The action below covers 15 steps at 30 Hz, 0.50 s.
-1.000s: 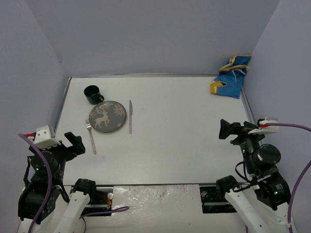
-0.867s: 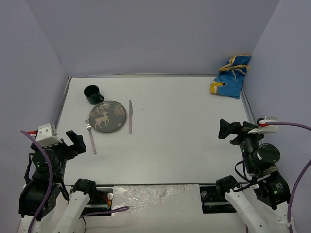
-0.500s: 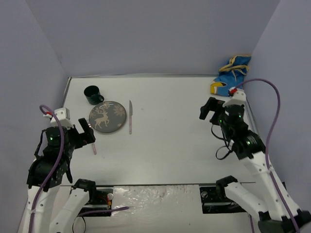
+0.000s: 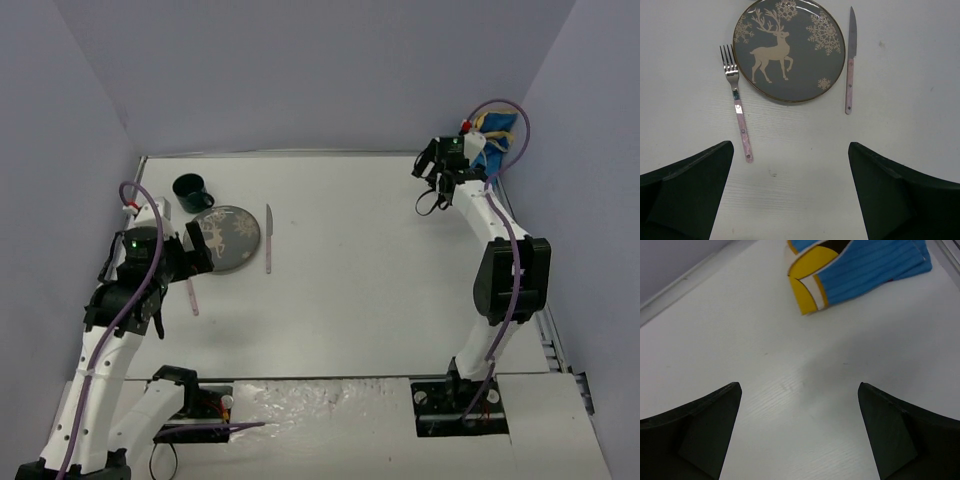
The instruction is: Set the dinner table for one person
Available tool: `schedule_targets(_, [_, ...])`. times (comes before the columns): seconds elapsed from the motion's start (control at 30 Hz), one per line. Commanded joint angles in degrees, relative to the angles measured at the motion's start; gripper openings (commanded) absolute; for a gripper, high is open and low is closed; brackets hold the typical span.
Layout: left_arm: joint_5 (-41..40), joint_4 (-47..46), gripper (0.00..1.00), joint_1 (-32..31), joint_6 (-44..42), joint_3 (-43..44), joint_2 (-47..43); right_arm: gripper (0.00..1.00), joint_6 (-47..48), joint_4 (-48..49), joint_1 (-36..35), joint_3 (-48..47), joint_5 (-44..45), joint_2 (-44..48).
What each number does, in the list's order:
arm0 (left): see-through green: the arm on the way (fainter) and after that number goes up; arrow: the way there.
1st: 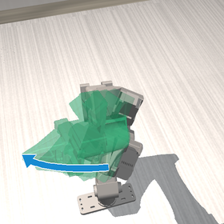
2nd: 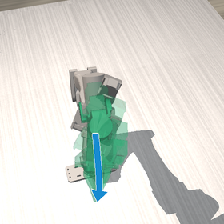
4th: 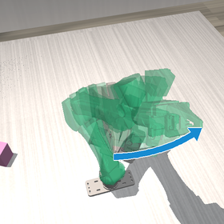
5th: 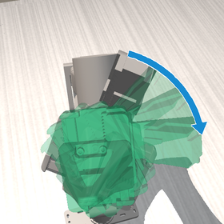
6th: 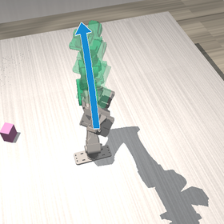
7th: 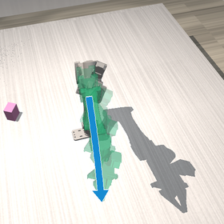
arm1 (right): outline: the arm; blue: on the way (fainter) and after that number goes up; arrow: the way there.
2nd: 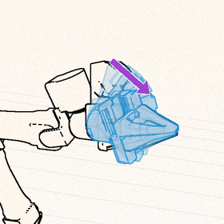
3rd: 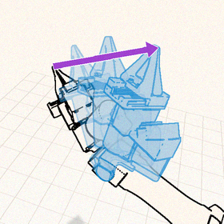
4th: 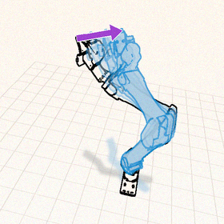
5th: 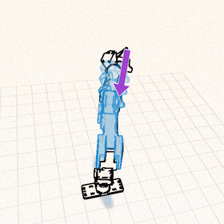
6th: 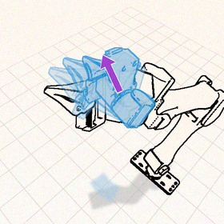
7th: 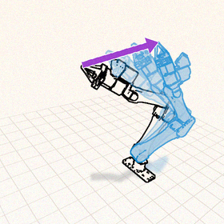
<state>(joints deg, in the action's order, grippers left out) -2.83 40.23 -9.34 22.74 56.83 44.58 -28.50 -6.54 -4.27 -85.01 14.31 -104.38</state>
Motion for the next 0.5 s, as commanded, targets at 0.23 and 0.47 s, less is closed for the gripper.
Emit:
schedule_targets(0.23, [-0.2,-6.4,0.97,-1.6,-0.8,-2.7,0.0,0.93,10.6,2.6,7.8,-27.4,0.0,-24.4])
schedule_targets(0.47, [-2.2,-5.0,0.97,-1.6,-0.5,-1.8,1.5,0.9,16.9,3.6,8.6,-40.0,-1.3,-36.4])
